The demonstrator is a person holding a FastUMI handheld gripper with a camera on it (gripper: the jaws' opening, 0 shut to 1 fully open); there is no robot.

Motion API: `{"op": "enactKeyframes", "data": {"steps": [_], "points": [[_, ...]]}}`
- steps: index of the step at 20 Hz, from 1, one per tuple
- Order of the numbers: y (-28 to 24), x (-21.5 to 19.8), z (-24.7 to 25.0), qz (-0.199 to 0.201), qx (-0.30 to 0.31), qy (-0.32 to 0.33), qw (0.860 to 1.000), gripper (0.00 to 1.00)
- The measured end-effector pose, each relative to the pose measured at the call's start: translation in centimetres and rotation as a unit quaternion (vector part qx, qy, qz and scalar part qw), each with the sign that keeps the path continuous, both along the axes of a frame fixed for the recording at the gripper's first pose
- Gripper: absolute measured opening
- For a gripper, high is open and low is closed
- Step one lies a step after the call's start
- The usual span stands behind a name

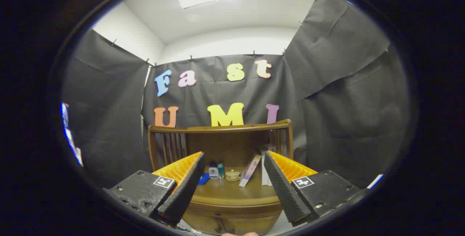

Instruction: Pull open the drawer, take out the items inside it, and place them on the countertop above the cabinet.

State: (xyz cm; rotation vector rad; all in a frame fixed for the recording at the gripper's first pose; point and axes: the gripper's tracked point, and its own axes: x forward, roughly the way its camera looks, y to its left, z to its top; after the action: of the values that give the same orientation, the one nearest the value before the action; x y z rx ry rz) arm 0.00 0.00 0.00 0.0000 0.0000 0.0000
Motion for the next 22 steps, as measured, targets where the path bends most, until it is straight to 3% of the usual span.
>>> {"op": "enactKeyframes", "data": {"steps": [12, 22], "points": [[1.5, -0.2, 0.9, 0.008, -0.001, -0.013, 1.0, 1.0], [3.8, 3.9, -9.3, 0.018, 0.009, 0.033, 0.999, 1.0]]}}
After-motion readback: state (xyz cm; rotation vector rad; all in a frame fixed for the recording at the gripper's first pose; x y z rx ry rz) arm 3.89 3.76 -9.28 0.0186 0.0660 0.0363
